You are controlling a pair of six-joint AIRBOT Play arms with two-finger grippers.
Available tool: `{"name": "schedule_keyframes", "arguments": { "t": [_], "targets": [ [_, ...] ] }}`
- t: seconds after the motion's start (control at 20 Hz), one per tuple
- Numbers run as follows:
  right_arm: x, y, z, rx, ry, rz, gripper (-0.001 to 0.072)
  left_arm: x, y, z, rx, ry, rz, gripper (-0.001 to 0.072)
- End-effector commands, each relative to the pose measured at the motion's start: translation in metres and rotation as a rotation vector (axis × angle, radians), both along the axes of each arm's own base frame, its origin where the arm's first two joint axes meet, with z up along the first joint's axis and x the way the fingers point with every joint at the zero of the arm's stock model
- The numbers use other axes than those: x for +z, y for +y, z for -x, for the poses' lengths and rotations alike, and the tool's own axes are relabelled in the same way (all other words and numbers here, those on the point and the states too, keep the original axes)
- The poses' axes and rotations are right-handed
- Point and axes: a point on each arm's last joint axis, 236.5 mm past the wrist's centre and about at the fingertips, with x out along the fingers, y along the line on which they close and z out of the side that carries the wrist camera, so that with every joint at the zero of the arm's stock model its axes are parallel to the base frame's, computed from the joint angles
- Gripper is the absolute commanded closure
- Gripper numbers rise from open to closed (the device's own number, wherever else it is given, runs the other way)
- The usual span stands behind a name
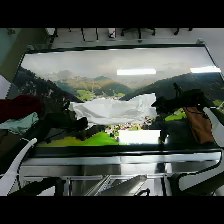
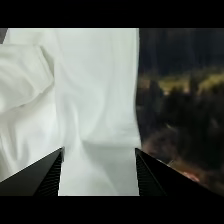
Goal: Fold the shirts.
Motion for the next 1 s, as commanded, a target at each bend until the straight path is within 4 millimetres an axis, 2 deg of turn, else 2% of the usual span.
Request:
{"name": "schedule_keyframes", "arguments": {
  "t": [0.0,0.2,0.35,0.45,0.55,0.95],
  "targets": [
    [0.004,-0.01,-0.002,-0.006,-0.006,0.005,0.019,0.016,0.009,-0.002,-0.005,-0.031,-0.004,0.0693],
    [0.047,-0.011,0.001,0.052,-0.041,-0.055,0.0191,0.031,0.019,-0.007,0.004,-0.082,-0.018,0.0693],
    [0.065,-0.035,-0.011,-0.001,-0.088,-0.034,0.019,0.034,0.018,-0.007,0.004,-0.09,-0.016,0.0693],
    [0.06,-0.044,-0.015,-0.034,-0.088,-0.025,0.019,0.034,0.018,-0.007,0.003,-0.09,-0.015,0.0693],
    [0.048,-0.045,-0.014,-0.045,-0.056,-0.034,0.0191,0.034,0.018,-0.007,0.002,-0.089,-0.015,0.0693],
    [-0.001,-0.016,-0.005,0.008,0.053,-0.067,0.0192,0.033,0.017,-0.003,-0.008,-0.076,-0.014,0.0693]
  ]
}}
